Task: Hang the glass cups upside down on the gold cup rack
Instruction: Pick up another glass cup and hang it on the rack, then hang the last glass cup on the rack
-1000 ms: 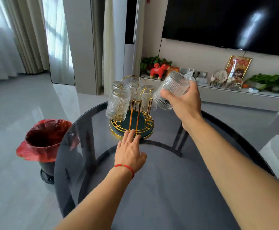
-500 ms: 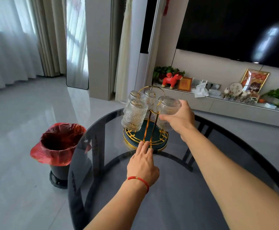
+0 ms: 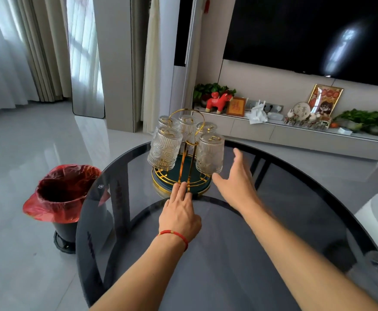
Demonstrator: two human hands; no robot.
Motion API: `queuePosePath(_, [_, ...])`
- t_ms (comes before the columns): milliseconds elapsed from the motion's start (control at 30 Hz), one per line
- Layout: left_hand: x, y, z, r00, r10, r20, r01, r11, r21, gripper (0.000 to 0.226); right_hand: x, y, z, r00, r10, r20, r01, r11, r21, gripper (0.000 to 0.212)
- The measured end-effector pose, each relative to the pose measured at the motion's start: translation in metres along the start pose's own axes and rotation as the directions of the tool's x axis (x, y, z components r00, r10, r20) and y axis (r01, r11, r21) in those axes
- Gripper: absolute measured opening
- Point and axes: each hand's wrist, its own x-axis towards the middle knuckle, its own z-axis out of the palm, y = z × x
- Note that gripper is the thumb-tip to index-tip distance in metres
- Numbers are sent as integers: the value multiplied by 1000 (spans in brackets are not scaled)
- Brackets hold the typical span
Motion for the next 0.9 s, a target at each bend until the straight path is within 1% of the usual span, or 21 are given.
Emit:
queuePosePath(33, [-1, -1, 0, 1000, 1, -8, -1, 1000, -20, 68, -30, 10, -2, 996, -79, -36, 78, 997, -19, 83])
queuePosePath(67, [-3, -3, -1, 1000, 6, -24, -7, 999, -36, 66, -61, 18, -5, 982, -186, -39, 182, 979, -90, 75])
queuePosePath(100, [-5, -1, -2, 999, 24, -42, -26, 998, -48, 64, -90, 28, -11, 958, -287, 4, 281, 935, -217, 69])
queuePosePath(133, [-7, 2, -2, 997, 42, -57, -46, 997, -59, 64, -110, 38, -18, 925, -372, 79, 376, 865, -331, 64])
queuePosePath(167, [-9, 5, -3, 996, 54, -66, -59, 996, -74, 63, -121, 46, -24, 897, -417, 148, 440, 805, -398, 58])
queuePosePath(200, [-14, 11, -3, 996, 71, -61, -77, 993, -90, 64, -129, 52, -35, 902, -397, 169, 430, 795, -427, 50])
queuePosePath(233, [-18, 17, -3, 995, 85, -53, -90, 989, -113, 64, -131, 54, -47, 930, -337, 147, 367, 829, -421, 43])
queuePosePath(267, [-23, 25, -1, 994, 102, -33, -106, 985, -137, 63, -130, 57, -62, 958, -273, 91, 285, 863, -416, 37])
queuePosePath(333, [-32, 41, 2, 986, 169, 3, -167, 973, -161, 60, -128, 65, -92, 990, -140, 11, 131, 894, -429, 34])
queuePosePath(400, [-40, 53, 4, 964, 265, 29, -257, 953, -161, 55, -127, 79, -118, 1000, 4, -14, -11, 846, -532, 39])
queuePosePath(433, [-45, 60, 6, 948, 315, 48, -303, 939, -165, 54, -130, 87, -131, 997, 72, -24, -72, 793, -606, 44])
queuePosePath(500, [-51, 64, 6, 922, 380, 79, -367, 919, -145, 52, -131, 97, -145, 979, 201, -39, -163, 652, -740, 55])
queuePosePath(567, [-54, 68, 6, 904, 415, 101, -404, 907, -117, 51, -132, 106, -159, 932, 356, -70, -275, 566, -777, 64])
queuePosePath(633, [-56, 67, 6, 893, 432, 127, -421, 901, -105, 50, -132, 113, -169, 868, 491, -66, -372, 557, -743, 67])
queuePosePath(667, [-56, 66, 6, 890, 434, 138, -423, 900, -102, 50, -132, 115, -173, 844, 532, -70, -414, 563, -715, 66])
queuePosePath(733, [-56, 66, 5, 890, 433, 145, -422, 901, -101, 49, -131, 119, -179, 832, 546, -94, -459, 586, -668, 61])
queuePosePath(833, [-56, 67, 5, 890, 430, 149, -415, 901, -122, 47, -131, 118, -180, 875, 470, -118, -435, 657, -616, 55])
queuePosePath(900, [-56, 70, 6, 881, 446, 157, -427, 894, -140, 45, -131, 111, -175, 908, 401, -119, -397, 736, -548, 48])
